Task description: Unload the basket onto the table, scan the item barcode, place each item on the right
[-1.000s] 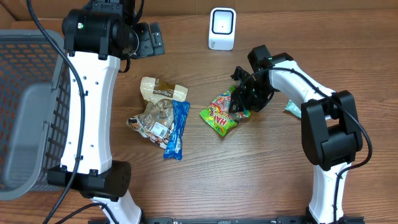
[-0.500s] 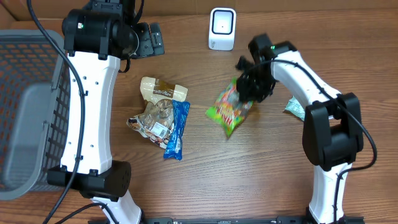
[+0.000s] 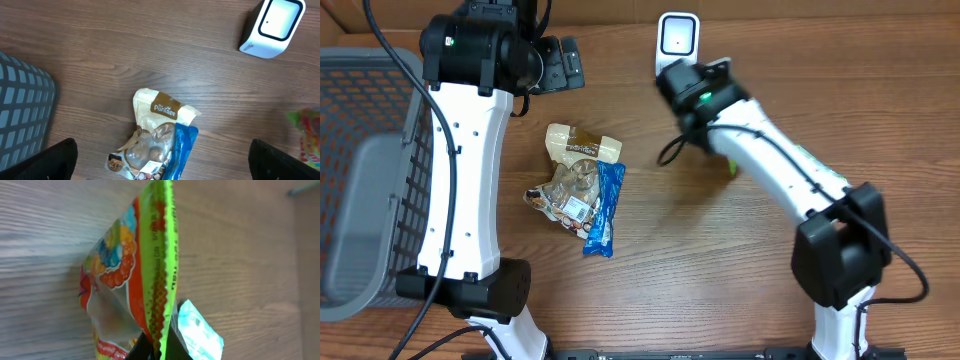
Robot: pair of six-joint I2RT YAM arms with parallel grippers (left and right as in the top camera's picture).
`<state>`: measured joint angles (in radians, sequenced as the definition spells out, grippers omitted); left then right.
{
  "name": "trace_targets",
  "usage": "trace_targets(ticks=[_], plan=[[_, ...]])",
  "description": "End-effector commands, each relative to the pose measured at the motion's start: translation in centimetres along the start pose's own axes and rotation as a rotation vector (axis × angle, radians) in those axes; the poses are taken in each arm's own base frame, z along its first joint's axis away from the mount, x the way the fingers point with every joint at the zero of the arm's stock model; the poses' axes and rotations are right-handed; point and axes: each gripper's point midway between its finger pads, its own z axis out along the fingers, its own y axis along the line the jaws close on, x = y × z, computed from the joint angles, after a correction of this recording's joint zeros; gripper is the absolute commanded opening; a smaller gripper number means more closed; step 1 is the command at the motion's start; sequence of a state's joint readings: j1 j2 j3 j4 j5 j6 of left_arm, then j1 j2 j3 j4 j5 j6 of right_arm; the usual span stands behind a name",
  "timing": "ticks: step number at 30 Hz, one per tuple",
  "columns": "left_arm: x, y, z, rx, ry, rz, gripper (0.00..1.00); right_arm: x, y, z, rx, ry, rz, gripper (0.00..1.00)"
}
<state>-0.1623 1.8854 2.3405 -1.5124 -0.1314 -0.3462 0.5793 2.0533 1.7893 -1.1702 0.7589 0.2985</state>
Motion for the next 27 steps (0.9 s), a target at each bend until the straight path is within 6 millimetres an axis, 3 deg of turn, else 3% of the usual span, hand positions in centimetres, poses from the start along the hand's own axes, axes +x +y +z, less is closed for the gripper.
trace_targets(ticks=[1,8,14,16,17,18,19,20,21,24,27], plan=[[0.1,-0.1,0.2,-0.001,0.007,-0.018,1.00,0.4,2.4,0.5,0.107,-0.045,-0.052,0.04],[0.1,-0.1,0.2,-0.001,0.007,-0.018,1.00,3.7,8.9,1.3,0.116,-0.021,-0.241,0.04],[0.1,-0.1,0.2,-0.001,0.007,-0.018,1.00,5.0,12.8,-2.1,0.073,-0.088,-0.330,0.06],[0.1,-0.1,0.2,-0.001,0.007,-0.018,1.00,5.9,14.3,-3.2,0.036,-0.090,-0.360,0.22],[0.1,-0.1,0.2,-0.001,0.007,-0.018,1.00,6.4,15.0,-3.6,0.011,-0.086,-0.372,0.41],[0.1,-0.1,0.2,-0.001,0.007,-0.018,1.00,6.9,15.7,-4.0,-0.017,-0.079,-0.384,0.54],[0.1,-0.1,0.2,-0.001,0.007,-0.018,1.00,7.6,16.6,-4.5,-0.056,-0.066,-0.411,0.66],[0.1,-0.1,0.2,-0.001,0.006,-0.018,1.00,8.1,17.4,-4.9,-0.101,-0.047,-0.439,0.72],[0.1,-0.1,0.2,-0.001,0.007,-0.018,1.00,8.7,18.3,-5.3,-0.153,-0.027,-0.464,0.77],[0.1,-0.1,0.2,-0.001,0.007,-0.018,1.00,9.4,20.1,-7.2,-0.319,0.035,-0.492,0.79],[0.1,-0.1,0.2,-0.001,0.006,-0.018,1.00,8.1,20.0,-9.0,-0.436,0.063,-0.441,0.78]])
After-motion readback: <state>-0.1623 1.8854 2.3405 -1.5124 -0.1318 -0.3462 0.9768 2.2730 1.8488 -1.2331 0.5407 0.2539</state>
